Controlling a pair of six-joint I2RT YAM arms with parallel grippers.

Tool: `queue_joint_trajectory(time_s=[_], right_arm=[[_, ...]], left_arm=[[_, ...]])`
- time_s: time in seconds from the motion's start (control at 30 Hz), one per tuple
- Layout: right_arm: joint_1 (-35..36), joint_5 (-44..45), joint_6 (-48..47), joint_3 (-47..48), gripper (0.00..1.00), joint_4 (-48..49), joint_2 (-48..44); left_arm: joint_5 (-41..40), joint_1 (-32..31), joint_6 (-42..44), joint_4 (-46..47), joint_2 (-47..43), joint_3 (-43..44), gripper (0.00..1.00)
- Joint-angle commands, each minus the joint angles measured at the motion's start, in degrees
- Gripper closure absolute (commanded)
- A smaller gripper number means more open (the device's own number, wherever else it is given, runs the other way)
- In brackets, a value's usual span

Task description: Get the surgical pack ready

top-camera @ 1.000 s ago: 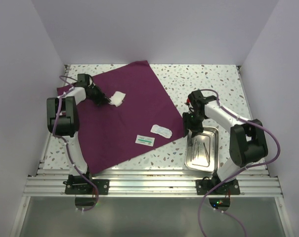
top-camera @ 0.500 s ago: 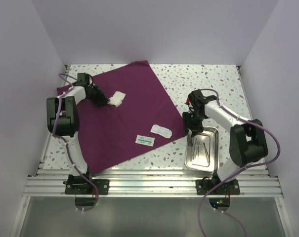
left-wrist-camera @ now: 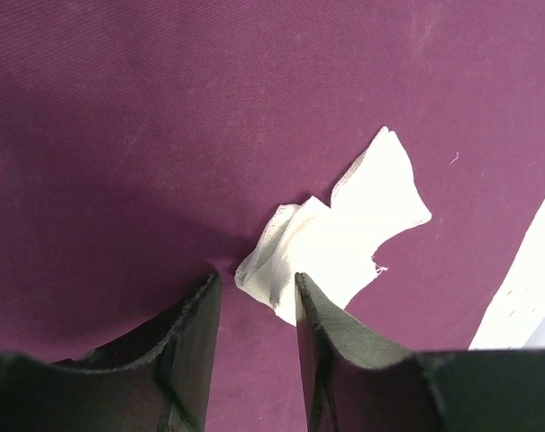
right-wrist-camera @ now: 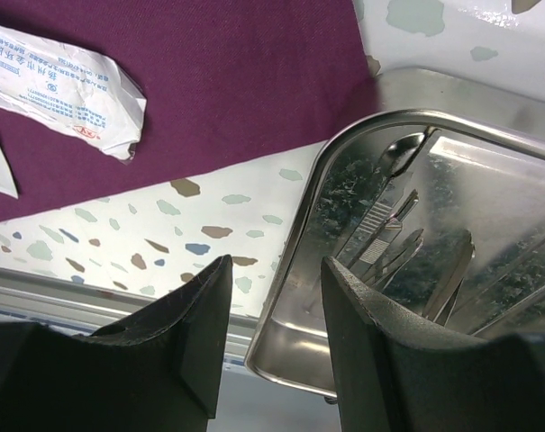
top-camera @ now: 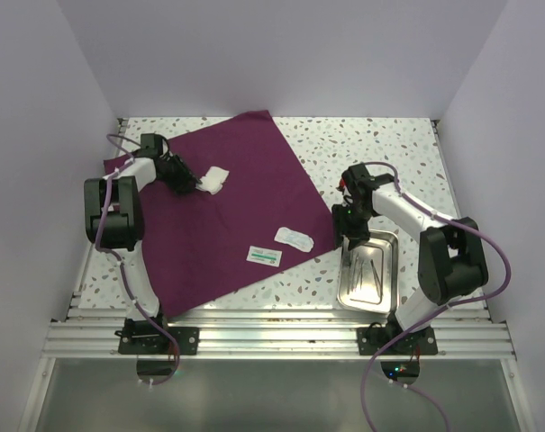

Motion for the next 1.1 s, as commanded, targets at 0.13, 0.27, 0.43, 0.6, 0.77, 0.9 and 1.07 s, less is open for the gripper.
queue_joint_trajectory(time_s=[0.13, 0.27, 0.43, 0.6, 0.77, 0.9, 1.07], right_arm=[[0.4, -0.3, 0.2, 0.9, 0.52, 0.2, -0.5], [0.7, -0.3, 0.4, 1.1, 0.52, 0.2, -0.3], [0.7, -0.1, 0.5, 1.3, 0.52, 0.1, -0.3], [0.7, 0.0, 0.5, 1.4, 0.52, 0.0, -0.4], [1.0, 0.0, 0.5, 1.8, 0.52, -0.1, -0.4], [1.1, 0.0, 0.8, 1.7, 0.52, 0.2, -0.5], [1.2, -0.3, 1.0, 1.4, 0.52, 0.5, -0.7]], left_arm=[[2.6, 0.0, -0.9, 2.7, 1.1, -0.3, 0.62], [3.1, -0.2, -1.4, 3.3, 1.6, -0.1, 0.64], [2.8, -0.2, -1.4, 3.4, 2.1, 0.2, 0.68], [2.8, -0.1, -1.2, 3.4, 2.6, 1.4, 0.81], [2.3, -0.5, -0.6, 1.1, 0.9, 3.6, 1.00], [3.9, -1.8, -0.2, -0.4, -2.7, 4.8, 1.00], [5.7, -4.5, -1.3, -0.5, -5.1, 5.8, 1.00]])
